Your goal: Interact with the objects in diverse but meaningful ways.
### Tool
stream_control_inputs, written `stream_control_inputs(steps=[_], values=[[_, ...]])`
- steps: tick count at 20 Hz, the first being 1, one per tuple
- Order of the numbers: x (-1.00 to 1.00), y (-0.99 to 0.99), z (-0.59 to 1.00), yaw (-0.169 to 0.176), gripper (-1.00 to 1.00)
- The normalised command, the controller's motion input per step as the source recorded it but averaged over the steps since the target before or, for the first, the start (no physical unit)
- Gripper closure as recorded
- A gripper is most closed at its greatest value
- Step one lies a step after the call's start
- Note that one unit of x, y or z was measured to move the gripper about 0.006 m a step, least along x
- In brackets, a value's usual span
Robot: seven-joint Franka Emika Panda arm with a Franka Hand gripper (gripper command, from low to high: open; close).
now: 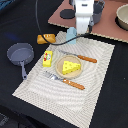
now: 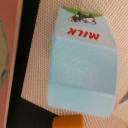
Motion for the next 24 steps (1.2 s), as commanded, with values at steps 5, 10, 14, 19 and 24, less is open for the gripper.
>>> stream_control_inputs(steps=[5,10,14,19,24], values=[[-0.25,-0.08,0.21,0.0,-1.0],[-0.66,-0.41,-0.13,0.0,-1.0],[-0.83,-0.51,-0.17,0.0,-1.0],[-0.81,-0.56,-0.12,0.0,-1.0],[-0.78,-0.4,-0.19,-0.015,-1.0]])
